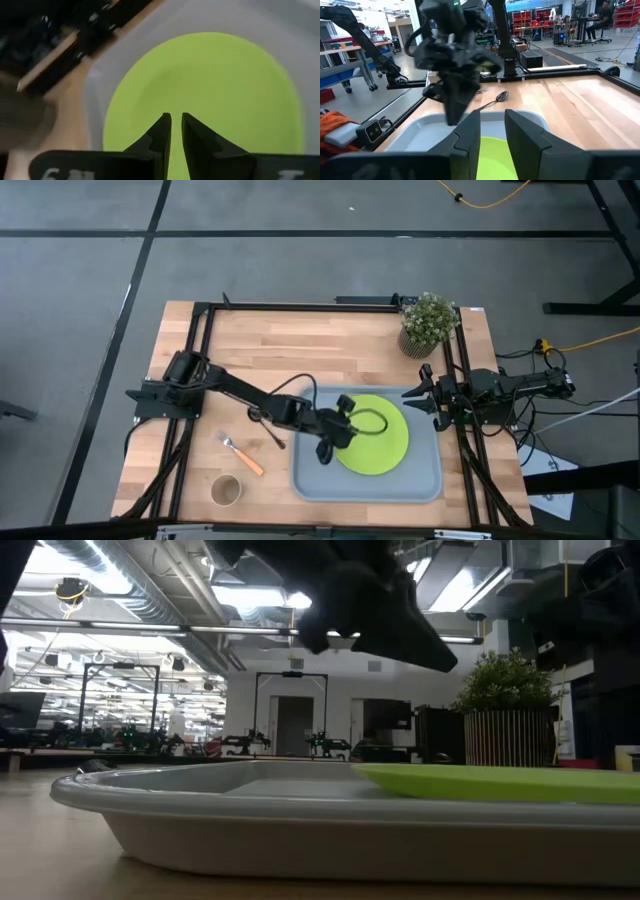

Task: Pick and place plate/cup/fork/spoon on tray
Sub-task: Put the green plate on the center of the gray serving tray

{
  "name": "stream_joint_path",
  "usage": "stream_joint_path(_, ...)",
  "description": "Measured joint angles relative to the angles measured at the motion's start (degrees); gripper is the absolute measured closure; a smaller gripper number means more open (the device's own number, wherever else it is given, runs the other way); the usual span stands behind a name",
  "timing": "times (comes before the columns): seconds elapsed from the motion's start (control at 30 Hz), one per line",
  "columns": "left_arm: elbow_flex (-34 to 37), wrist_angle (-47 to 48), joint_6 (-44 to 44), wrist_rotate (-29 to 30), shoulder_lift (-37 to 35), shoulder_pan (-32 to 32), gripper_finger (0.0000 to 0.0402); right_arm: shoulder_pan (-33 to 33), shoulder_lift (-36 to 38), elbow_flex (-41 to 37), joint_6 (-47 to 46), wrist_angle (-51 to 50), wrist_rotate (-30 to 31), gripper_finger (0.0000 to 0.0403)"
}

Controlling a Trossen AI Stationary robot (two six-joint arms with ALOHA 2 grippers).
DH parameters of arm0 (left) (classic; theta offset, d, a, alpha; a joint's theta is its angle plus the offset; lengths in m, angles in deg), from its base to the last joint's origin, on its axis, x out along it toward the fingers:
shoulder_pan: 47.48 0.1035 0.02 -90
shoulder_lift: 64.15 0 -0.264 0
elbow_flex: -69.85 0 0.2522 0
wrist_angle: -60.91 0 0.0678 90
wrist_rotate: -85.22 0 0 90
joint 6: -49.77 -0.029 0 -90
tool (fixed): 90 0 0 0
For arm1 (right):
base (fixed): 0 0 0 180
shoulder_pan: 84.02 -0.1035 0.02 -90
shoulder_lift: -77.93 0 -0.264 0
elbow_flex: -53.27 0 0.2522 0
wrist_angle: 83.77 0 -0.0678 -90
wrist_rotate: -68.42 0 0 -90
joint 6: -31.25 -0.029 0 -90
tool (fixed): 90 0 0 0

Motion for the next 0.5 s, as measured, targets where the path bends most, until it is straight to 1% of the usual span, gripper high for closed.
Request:
stream_joint_path(0.13,-0.01,-0.29,11.68,-0.58,0.00,2.42,0.0362,0.00,0.00,0.00,0.04,0.00,-0.02,0.0308)
stream_joint_path(0.2,0.01,-0.69,17.56,-2.34,-0.09,3.58,0.0362,0.00,0.00,0.00,-0.04,0.00,-0.08,0.0309)
stream_joint_path(0.3,-0.01,-1.57,18.98,-6.60,-0.50,5.19,0.0363,0.00,0.00,0.00,-0.04,-0.08,-1.12,0.0308)
stream_joint_path(0.43,-0.01,-6.06,19.20,-7.45,-0.50,6.30,0.0363,-0.02,0.00,0.00,-0.07,-0.22,-2.55,0.0309)
stream_joint_path(0.5,-0.06,-6.96,21.43,-7.51,-0.59,6.40,0.0363,-0.02,0.00,0.00,-0.07,-0.26,-2.54,0.0309)
